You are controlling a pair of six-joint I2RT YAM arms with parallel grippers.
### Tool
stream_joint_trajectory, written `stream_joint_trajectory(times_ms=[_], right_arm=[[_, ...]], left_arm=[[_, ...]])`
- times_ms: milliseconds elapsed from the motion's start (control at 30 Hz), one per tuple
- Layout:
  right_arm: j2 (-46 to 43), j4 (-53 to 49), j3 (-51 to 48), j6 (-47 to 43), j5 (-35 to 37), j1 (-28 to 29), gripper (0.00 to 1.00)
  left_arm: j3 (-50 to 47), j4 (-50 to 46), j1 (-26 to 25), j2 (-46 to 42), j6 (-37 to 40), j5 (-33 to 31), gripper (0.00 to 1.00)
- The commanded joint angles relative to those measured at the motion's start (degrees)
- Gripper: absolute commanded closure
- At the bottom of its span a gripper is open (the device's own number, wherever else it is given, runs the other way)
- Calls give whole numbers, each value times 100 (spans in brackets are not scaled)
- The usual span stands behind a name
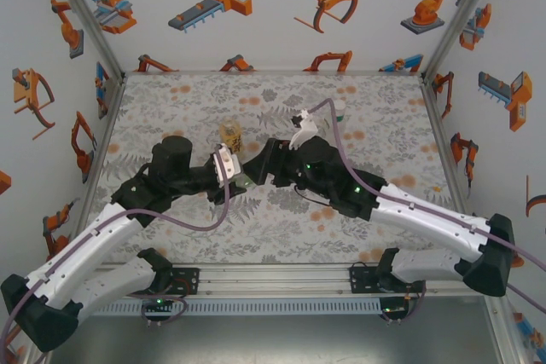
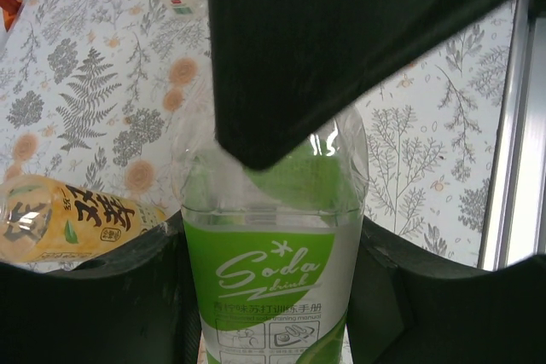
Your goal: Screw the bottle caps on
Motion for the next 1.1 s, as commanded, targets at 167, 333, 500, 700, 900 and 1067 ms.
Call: stream_joint_trajectory(times_ms=[167, 333, 500, 700, 900, 1067], right_arm=[[672, 670, 403, -40, -149, -24, 29], [1009, 790, 548, -48, -165, -32, 29], [1197, 821, 656, -42, -236, -31, 34], [1255, 687, 732, -122, -211, -25, 44], [1266, 407, 778, -279, -81, -69, 52], [1290, 240, 731, -451, -35, -264, 55]], left_arm=[[-131, 555, 70, -146, -406, -231, 100], [-202, 726, 103, -210, -527, -324, 99], [-206, 771, 132, -231, -562, -325, 97], [-224, 762, 158, -262, -526, -187, 78], [-281, 797, 175, -357, -473, -127, 49], [-309, 835, 189, -392, -481, -96, 37]])
